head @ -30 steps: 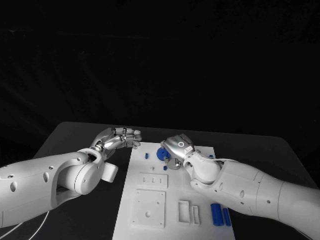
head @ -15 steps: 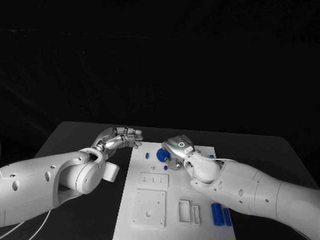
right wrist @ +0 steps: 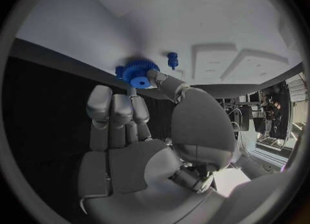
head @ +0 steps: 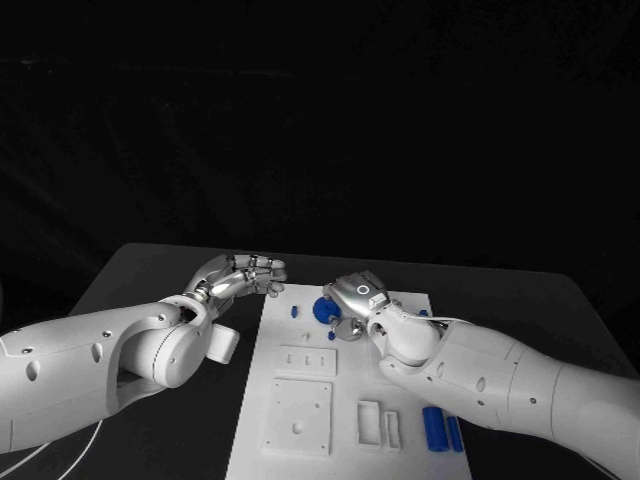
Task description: Assemble the parts on the task board
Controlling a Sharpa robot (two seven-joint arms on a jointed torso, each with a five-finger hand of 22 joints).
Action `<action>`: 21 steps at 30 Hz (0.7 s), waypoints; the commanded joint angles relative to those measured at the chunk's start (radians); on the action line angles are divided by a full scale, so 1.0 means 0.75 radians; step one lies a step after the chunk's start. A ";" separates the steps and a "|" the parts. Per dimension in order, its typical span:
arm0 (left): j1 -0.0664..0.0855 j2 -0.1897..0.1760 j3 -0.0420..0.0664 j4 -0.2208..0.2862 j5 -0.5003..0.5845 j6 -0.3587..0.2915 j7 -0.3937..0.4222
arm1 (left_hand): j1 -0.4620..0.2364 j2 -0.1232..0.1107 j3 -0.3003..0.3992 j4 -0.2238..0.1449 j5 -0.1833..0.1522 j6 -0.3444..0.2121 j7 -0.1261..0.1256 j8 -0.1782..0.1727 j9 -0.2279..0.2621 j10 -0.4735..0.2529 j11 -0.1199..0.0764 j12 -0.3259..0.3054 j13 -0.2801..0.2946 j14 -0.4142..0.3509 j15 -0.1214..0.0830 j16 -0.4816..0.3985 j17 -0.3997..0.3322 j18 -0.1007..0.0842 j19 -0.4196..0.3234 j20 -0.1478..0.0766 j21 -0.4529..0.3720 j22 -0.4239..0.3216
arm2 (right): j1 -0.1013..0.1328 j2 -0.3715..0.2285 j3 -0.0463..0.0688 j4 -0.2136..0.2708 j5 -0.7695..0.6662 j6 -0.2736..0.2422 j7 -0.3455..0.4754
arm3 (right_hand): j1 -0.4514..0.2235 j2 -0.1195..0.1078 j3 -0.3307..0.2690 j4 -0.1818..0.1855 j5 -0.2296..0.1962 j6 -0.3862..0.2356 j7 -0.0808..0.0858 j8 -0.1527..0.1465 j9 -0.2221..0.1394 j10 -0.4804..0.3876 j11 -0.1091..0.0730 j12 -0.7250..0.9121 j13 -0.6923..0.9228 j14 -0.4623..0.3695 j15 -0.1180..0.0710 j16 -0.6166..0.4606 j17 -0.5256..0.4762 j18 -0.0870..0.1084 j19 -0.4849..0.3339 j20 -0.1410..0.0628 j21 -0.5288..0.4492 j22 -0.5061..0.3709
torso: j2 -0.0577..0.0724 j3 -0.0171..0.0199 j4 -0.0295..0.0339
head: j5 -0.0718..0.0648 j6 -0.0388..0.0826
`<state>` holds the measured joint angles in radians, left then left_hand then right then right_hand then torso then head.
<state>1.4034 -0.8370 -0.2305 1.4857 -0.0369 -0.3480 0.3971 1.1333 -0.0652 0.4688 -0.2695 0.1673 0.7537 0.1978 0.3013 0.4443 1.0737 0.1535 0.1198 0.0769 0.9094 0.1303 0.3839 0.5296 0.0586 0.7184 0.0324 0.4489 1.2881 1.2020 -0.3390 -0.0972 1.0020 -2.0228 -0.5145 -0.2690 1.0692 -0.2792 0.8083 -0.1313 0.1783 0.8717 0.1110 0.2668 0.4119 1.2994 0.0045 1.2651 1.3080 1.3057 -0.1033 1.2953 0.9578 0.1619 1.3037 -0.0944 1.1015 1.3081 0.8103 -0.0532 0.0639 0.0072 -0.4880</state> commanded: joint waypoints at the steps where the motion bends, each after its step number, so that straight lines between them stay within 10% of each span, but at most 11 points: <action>1: 0.001 0.003 0.001 0.003 -0.004 0.012 0.015 | -0.011 0.003 0.000 -0.006 -0.005 -0.002 0.007 -0.004 0.001 0.003 0.010 -0.007 -0.001 0.004 0.007 -0.005 0.002 0.024 -0.006 0.004 0.007 0.002 | 0.000 -0.001 -0.001 0.003 0.028 0.034 0.014 | 0.008 -0.003 -0.002 -0.012 0.043 -0.018 -0.008 -0.005 -0.003 0.000 -0.013 -0.008 0.082 0.003 -0.013 -0.008 0.002 0.133 -0.004 -0.004 0.008 0.019 | -0.001 -0.0012 0.0001 | 0.000 0.001; 3: 0.001 0.003 0.001 0.002 -0.004 0.013 0.014 | -0.011 0.003 0.000 -0.006 -0.005 -0.002 0.007 -0.004 0.001 0.003 0.010 -0.007 -0.001 0.004 0.007 -0.005 0.002 0.024 -0.006 0.004 0.007 0.002 | 0.000 -0.003 -0.001 0.005 0.034 0.036 0.017 | 0.009 0.000 -0.004 -0.015 0.056 -0.021 -0.009 -0.005 -0.003 0.002 -0.015 -0.007 0.083 0.003 -0.014 -0.009 0.003 0.133 -0.004 -0.005 0.008 0.019 | -0.001 -0.0013 0.0001 | 0.000 0.000; 6: 0.001 0.004 0.001 -0.001 0.000 0.012 0.016 | -0.011 0.003 0.000 -0.006 -0.005 -0.002 0.007 -0.004 0.001 0.003 0.010 -0.007 -0.001 0.004 0.007 -0.006 0.002 0.024 -0.006 0.004 0.007 0.002 | 0.000 -0.005 -0.001 0.006 0.067 0.037 0.024 | 0.014 0.034 0.012 -0.038 0.293 -0.044 -0.021 -0.008 -0.001 0.002 -0.024 -0.007 0.084 0.001 -0.020 -0.009 0.006 0.133 -0.008 -0.007 0.010 0.021 | -0.001 -0.0010 -0.0001 | 0.001 0.000; 9: 0.001 0.005 0.001 -0.003 0.000 0.013 0.016 | -0.020 0.005 -0.001 -0.001 -0.007 -0.003 0.008 -0.004 0.001 0.003 0.011 -0.008 -0.001 0.004 0.007 -0.007 0.003 0.023 -0.006 0.004 0.007 0.003 | 0.000 -0.006 -0.001 0.005 0.087 0.047 0.030 | -0.023 0.167 0.076 -0.079 0.441 -0.072 -0.029 -0.011 0.001 -0.001 -0.034 -0.011 0.085 -0.004 -0.032 -0.012 0.011 0.133 -0.020 -0.002 0.012 0.024 | -0.001 -0.0012 0.0004 | -0.001 0.001; 15: 0.001 0.006 0.001 -0.003 0.000 0.014 0.015 | -0.020 0.005 -0.001 -0.001 -0.007 -0.003 0.008 -0.004 0.001 0.002 0.011 -0.008 -0.001 0.004 0.007 -0.007 0.003 0.023 -0.006 0.004 0.007 0.003 | 0.000 -0.009 0.000 0.007 0.107 0.046 0.035 | -0.153 0.266 0.254 -0.134 0.465 -0.084 -0.036 0.000 0.006 0.007 -0.043 -0.003 0.094 -0.002 -0.038 -0.012 0.020 0.133 -0.021 0.005 0.026 0.025 | 0.000 -0.0012 0.0001 | 0.000 -0.001; 21: 0.001 0.005 0.001 -0.003 0.000 0.013 0.016 | -0.020 0.005 0.000 -0.002 -0.007 -0.003 0.008 -0.004 0.001 0.002 0.011 -0.008 -0.001 0.004 0.007 -0.007 0.004 0.023 -0.006 0.004 0.007 0.003 | 0.000 -0.014 0.000 0.012 0.118 0.043 0.040 | -0.203 0.290 0.321 -0.149 0.445 -0.086 -0.043 0.012 0.012 0.016 -0.046 0.005 0.101 0.002 -0.043 -0.014 0.023 0.133 -0.011 -0.003 0.028 0.019 | -0.001 -0.0010 -0.0001 | 0.000 0.000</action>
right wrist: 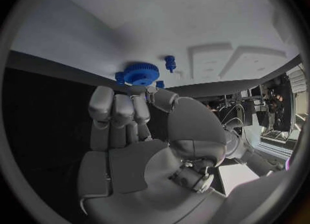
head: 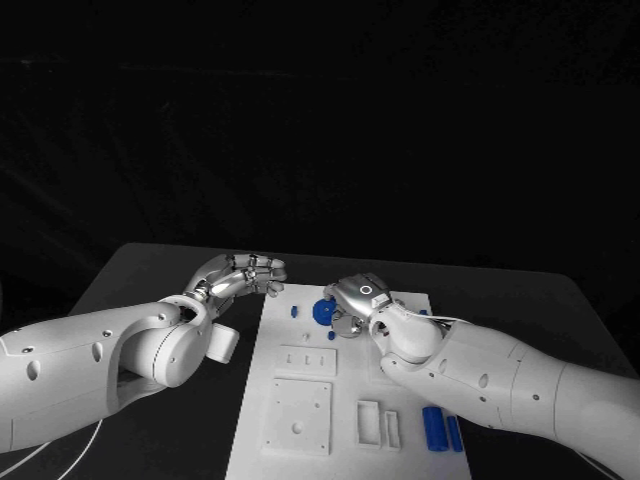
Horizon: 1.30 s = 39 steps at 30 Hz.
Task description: Assemble the parts on the task board
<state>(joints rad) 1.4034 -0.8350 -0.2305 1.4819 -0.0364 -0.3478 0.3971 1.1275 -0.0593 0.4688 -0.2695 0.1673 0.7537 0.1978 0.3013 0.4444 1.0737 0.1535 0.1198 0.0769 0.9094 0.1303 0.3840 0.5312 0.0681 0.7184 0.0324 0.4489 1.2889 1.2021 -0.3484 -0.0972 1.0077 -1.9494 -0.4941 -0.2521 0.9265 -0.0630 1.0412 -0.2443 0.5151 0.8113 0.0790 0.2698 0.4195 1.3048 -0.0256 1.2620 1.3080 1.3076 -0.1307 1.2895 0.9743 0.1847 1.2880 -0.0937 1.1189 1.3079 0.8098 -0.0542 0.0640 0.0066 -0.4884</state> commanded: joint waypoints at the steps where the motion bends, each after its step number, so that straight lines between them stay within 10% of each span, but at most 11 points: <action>1: 0.001 0.003 0.001 0.002 0.000 0.013 0.015 | -0.012 -0.003 0.000 -0.002 -0.007 -0.003 0.008 -0.004 0.001 0.002 0.011 -0.008 -0.001 0.004 0.007 -0.007 0.002 0.011 -0.006 0.004 0.007 0.002 | 0.000 -0.003 0.000 0.006 0.022 0.016 0.018 | -0.015 0.003 0.013 0.001 -0.004 -0.006 -0.001 0.008 0.002 0.010 -0.007 0.011 0.102 0.000 -0.008 -0.007 0.001 0.103 0.010 -0.004 0.005 0.019 | 0.000 0.0001 0.0003 | 0.001 0.000; 20: 0.001 -0.001 0.001 0.005 0.000 0.015 0.014 | -0.012 -0.003 0.002 -0.004 -0.007 -0.004 0.008 -0.004 0.001 0.002 0.011 -0.009 -0.001 0.004 0.007 -0.009 0.003 0.011 -0.007 0.003 0.007 0.002 | 0.001 -0.025 0.000 -0.003 0.110 0.137 0.024 | -0.040 0.028 0.042 -0.009 -0.004 -0.003 -0.007 0.022 0.009 0.008 -0.014 0.013 0.106 0.003 -0.015 -0.008 0.005 0.103 0.015 -0.011 0.006 0.018 | -0.001 0.0006 -0.0011 | 0.000 0.001; 28: 0.001 -0.009 0.001 0.008 0.000 0.013 0.015 | -0.011 -0.003 0.002 -0.005 -0.007 -0.004 0.008 -0.004 0.001 0.002 0.011 -0.009 -0.001 0.004 0.007 -0.009 0.004 0.012 -0.007 0.003 0.007 0.002 | 0.005 -0.082 0.004 0.058 0.165 -0.051 0.068 | -0.044 0.027 0.045 -0.013 -0.007 -0.003 -0.002 0.024 0.010 0.006 -0.010 0.012 0.106 0.003 -0.012 -0.008 0.006 0.103 0.016 -0.013 0.007 0.017 | -0.001 0.0015 -0.0030 | 0.000 0.003; 33: 0.001 -0.016 0.001 0.011 0.000 0.012 0.015 | -0.011 -0.004 0.003 -0.005 -0.007 -0.004 0.008 -0.004 0.001 0.002 0.011 -0.009 -0.001 0.004 0.007 -0.009 0.004 0.012 -0.007 0.003 0.007 0.002 | 0.014 -0.134 0.038 0.118 0.331 -0.192 0.171 | -0.031 0.005 0.036 -0.009 -0.040 -0.016 0.000 0.023 0.010 -0.006 -0.007 -0.002 0.098 0.004 -0.010 -0.011 0.006 0.103 0.022 -0.021 0.004 0.013 | -0.002 0.0010 -0.0058 | -0.002 0.006; 39: 0.001 -0.020 0.001 0.009 0.000 0.011 0.016 | -0.011 -0.004 0.003 -0.006 -0.007 -0.004 0.008 -0.003 0.001 0.002 0.011 -0.009 -0.001 0.004 0.007 -0.009 0.004 0.012 -0.007 0.003 0.007 0.002 | 0.020 -0.224 0.096 0.199 0.435 -0.176 0.217 | 0.022 -0.073 -0.060 0.013 -0.260 -0.037 0.010 0.029 0.017 -0.018 0.001 -0.015 0.091 0.007 -0.002 -0.017 0.008 0.103 0.035 -0.037 -0.002 0.008 | -0.002 0.0051 -0.0068 | -0.004 0.014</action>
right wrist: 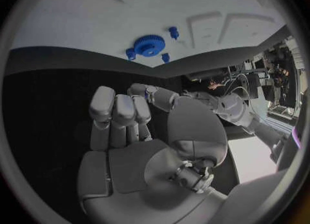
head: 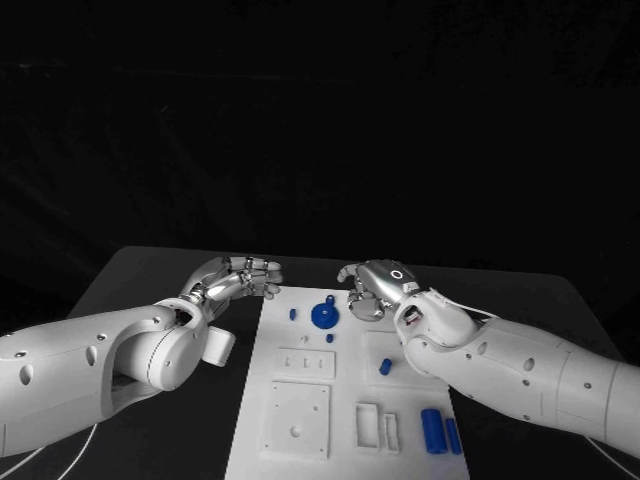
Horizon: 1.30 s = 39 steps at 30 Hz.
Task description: Assemble the parts on the task board
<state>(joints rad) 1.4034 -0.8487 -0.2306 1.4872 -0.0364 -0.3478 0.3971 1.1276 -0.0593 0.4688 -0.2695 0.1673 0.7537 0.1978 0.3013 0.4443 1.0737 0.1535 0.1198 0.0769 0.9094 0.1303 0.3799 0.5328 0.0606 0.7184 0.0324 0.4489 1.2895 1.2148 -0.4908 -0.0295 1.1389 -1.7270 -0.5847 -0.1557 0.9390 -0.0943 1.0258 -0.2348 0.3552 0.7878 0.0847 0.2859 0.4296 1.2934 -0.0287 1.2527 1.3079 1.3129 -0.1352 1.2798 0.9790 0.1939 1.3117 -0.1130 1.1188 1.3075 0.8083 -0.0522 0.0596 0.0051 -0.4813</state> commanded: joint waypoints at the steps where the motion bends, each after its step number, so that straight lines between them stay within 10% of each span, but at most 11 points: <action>1: 0.001 -0.002 0.001 0.000 0.000 0.011 0.016 | -0.011 -0.004 0.003 -0.006 -0.007 -0.004 0.008 -0.003 0.001 0.002 0.011 -0.009 -0.001 0.004 0.007 -0.004 0.002 0.022 -0.007 0.003 0.007 0.002 | 0.006 -0.055 0.017 0.035 0.177 -0.039 0.108 | 0.015 -0.039 -0.063 0.002 -0.067 -0.003 0.008 0.011 0.005 -0.002 0.010 -0.002 0.091 0.001 0.007 -0.005 0.002 0.091 0.003 -0.013 -0.003 0.008 | -0.001 0.0030 -0.0028 | -0.002 0.006; 12: -0.005 -0.003 0.001 -0.024 0.000 0.018 0.022 | -0.011 -0.003 0.004 -0.006 -0.007 -0.004 0.008 -0.003 0.002 0.003 0.010 -0.009 -0.001 0.005 0.007 -0.004 0.003 0.022 -0.007 0.003 0.007 0.002 | 0.033 -0.292 0.059 0.025 0.566 0.233 0.413 | 0.114 -0.181 -0.347 0.000 -0.274 0.018 0.038 0.040 0.022 -0.021 0.040 -0.007 0.091 -0.004 0.036 -0.014 0.012 0.091 -0.020 -0.007 -0.011 0.015 | -0.016 0.0163 -0.0330 | -0.005 0.004; 17: -0.010 -0.004 0.001 -0.024 0.000 0.021 0.022 | -0.011 -0.003 0.004 -0.007 -0.007 -0.003 0.008 -0.002 0.002 0.004 0.010 -0.009 0.000 0.005 0.007 -0.005 0.003 0.022 -0.007 0.003 0.007 0.002 | 0.033 -0.315 0.059 -0.041 0.600 0.334 0.446 | 0.140 -0.175 -0.454 -0.032 -0.375 0.034 0.040 0.049 0.024 -0.035 0.041 -0.015 0.087 -0.009 0.039 -0.017 0.018 0.091 -0.043 0.003 -0.012 0.021 | -0.022 0.0243 -0.0457 | 0.004 -0.002; 35: -0.033 0.005 0.001 -0.035 0.000 0.033 0.020 | -0.012 -0.003 0.005 -0.008 -0.008 -0.003 0.007 -0.002 0.002 0.005 0.009 -0.009 0.000 0.005 0.006 -0.005 0.004 0.022 -0.007 0.004 0.007 0.002 | -0.045 -0.250 0.057 -0.264 0.611 0.422 0.463 | 0.179 -0.146 -0.519 -0.057 -0.390 0.060 0.036 0.057 0.023 -0.045 0.038 -0.021 0.083 -0.014 0.035 -0.023 0.027 0.091 -0.063 0.013 -0.014 0.023 | -0.018 0.0636 -0.0566 | 0.003 -0.017; 39: -0.034 0.006 0.001 -0.035 0.000 0.034 0.020 | -0.012 -0.002 0.005 -0.008 -0.008 -0.003 0.007 -0.002 0.002 0.005 0.009 -0.009 0.000 0.005 0.006 -0.006 0.005 0.022 -0.007 0.004 0.007 0.003 | -0.055 -0.233 0.057 -0.281 0.611 0.401 0.444 | 0.181 -0.141 -0.521 -0.058 -0.390 0.060 0.036 0.056 0.023 -0.044 0.038 -0.020 0.083 -0.014 0.035 -0.023 0.027 0.091 -0.064 0.014 -0.014 0.023 | -0.017 0.0621 -0.0549 | 0.000 -0.020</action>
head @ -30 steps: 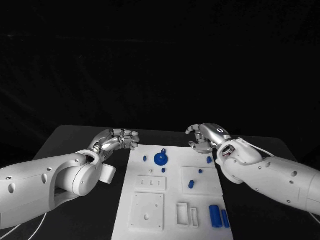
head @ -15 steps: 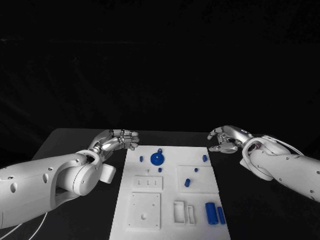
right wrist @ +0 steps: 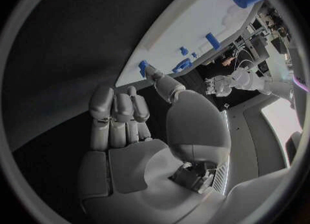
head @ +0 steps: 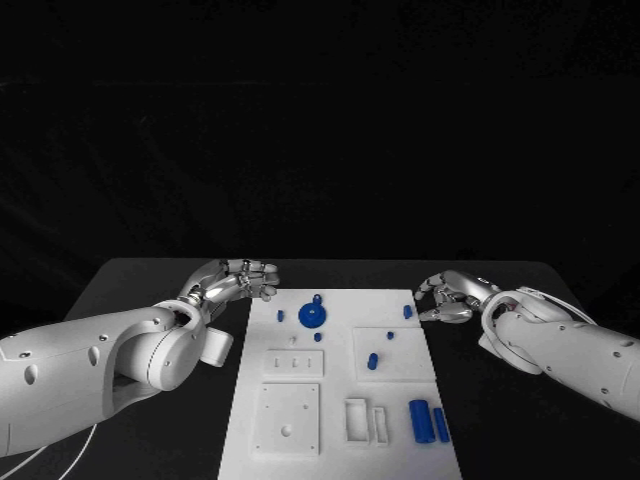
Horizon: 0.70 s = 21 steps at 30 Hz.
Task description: Assemble the parts on the task board
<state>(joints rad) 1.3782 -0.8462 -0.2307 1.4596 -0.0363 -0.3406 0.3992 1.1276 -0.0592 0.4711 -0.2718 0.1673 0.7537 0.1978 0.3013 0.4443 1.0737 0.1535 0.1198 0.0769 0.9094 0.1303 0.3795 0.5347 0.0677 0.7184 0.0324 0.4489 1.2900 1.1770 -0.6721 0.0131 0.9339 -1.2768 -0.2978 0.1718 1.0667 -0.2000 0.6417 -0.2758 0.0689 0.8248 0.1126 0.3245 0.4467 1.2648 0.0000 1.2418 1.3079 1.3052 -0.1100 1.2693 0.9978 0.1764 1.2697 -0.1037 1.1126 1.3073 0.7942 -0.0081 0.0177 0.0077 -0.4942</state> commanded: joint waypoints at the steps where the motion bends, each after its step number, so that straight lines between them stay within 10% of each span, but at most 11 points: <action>1: -0.001 0.004 0.001 0.001 0.000 0.025 0.017 | -0.012 -0.002 0.002 -0.005 -0.008 -0.003 0.007 -0.002 0.002 0.005 0.009 -0.009 0.000 0.005 0.006 -0.005 0.002 0.012 -0.007 0.004 0.007 0.002 | -0.007 0.012 0.001 -0.011 0.013 0.011 -0.003 | 0.011 0.000 -0.009 -0.003 -0.008 0.011 -0.001 0.005 0.000 -0.007 0.000 -0.006 0.083 -0.004 0.001 -0.009 0.002 0.114 -0.008 0.001 -0.006 0.023 | 0.002 0.0033 0.0013 | -0.004 -0.004; 21: -0.001 -0.003 0.001 0.011 -0.001 0.025 0.015 | -0.013 -0.003 0.002 -0.007 -0.009 -0.003 0.007 -0.001 0.002 0.005 0.009 -0.009 0.000 0.005 0.006 -0.006 0.003 0.012 -0.007 0.004 0.007 0.002 | -0.014 0.046 0.000 -0.013 0.041 0.019 -0.015 | 0.001 0.032 -0.015 0.012 -0.006 0.025 0.003 0.004 -0.005 0.008 0.004 0.011 0.091 -0.002 0.005 -0.006 0.012 0.114 -0.003 -0.001 -0.002 0.022 | 0.002 -0.0020 0.0025 | 0.001 -0.018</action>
<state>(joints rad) 1.3773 -0.8491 -0.2305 1.4647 -0.0363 -0.3372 0.3989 1.1276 -0.0593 0.4711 -0.2718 0.1673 0.7537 0.1978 0.3013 0.4451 1.0737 0.1535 0.1198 0.0769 0.9094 0.1303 0.3795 0.5356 0.0618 0.7184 0.0324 0.4489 1.2907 1.1666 -0.6388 0.0135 0.9234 -1.2503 -0.2980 0.1602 1.0704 -0.1854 0.6307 -0.2702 0.0690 0.8372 0.1145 0.3244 0.4440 1.2649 -0.0003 1.2458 1.3079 1.3051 -0.1100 1.2693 1.0056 0.1763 1.2699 -0.1034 1.1125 1.3073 0.7968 -0.0095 0.0200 0.0082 -0.5057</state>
